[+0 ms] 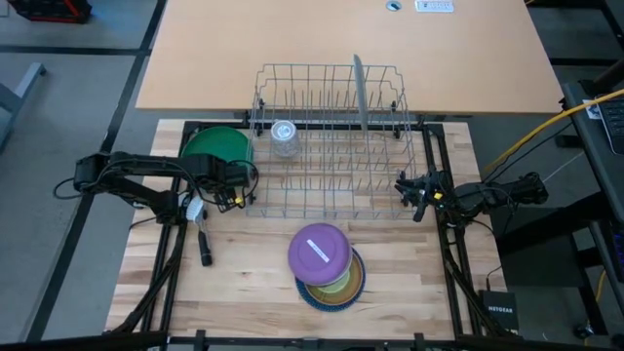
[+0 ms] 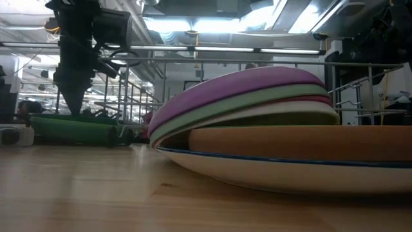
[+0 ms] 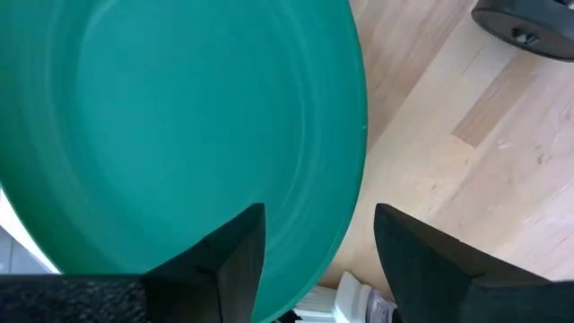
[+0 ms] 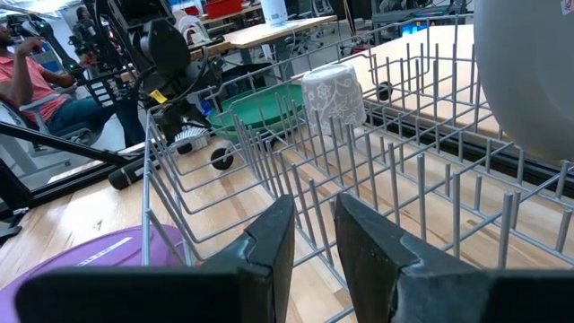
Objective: Sort dishes
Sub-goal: Put the top dark green plate in the dish rack
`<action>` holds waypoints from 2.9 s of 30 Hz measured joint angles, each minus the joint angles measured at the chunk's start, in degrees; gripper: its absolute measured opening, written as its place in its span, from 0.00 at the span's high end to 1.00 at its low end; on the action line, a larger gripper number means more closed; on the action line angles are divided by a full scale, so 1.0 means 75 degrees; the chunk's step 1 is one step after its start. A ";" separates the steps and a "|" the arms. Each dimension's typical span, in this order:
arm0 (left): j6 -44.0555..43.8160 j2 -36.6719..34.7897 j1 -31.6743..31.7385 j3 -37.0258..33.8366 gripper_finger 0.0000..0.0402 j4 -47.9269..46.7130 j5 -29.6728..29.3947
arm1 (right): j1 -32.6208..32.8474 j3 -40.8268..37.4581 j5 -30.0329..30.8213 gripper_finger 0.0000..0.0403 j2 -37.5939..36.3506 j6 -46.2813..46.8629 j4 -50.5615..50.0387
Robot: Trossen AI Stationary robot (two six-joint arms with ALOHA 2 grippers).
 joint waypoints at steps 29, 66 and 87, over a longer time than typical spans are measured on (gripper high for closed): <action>0.0396 0.0003 0.0691 0.0000 0.51 0.0660 0.0516 | 0.0000 0.0000 0.0000 0.78 0.0000 0.0085 0.0009; 0.1170 0.0274 0.0691 0.0000 0.92 0.0762 0.0533 | -0.0002 0.0000 -0.0003 0.78 0.0000 0.0085 -0.0011; 0.1108 0.0252 0.0691 0.0000 1.00 0.0926 0.0525 | 0.0000 -0.0001 -0.0003 0.78 -0.0001 0.0085 -0.0005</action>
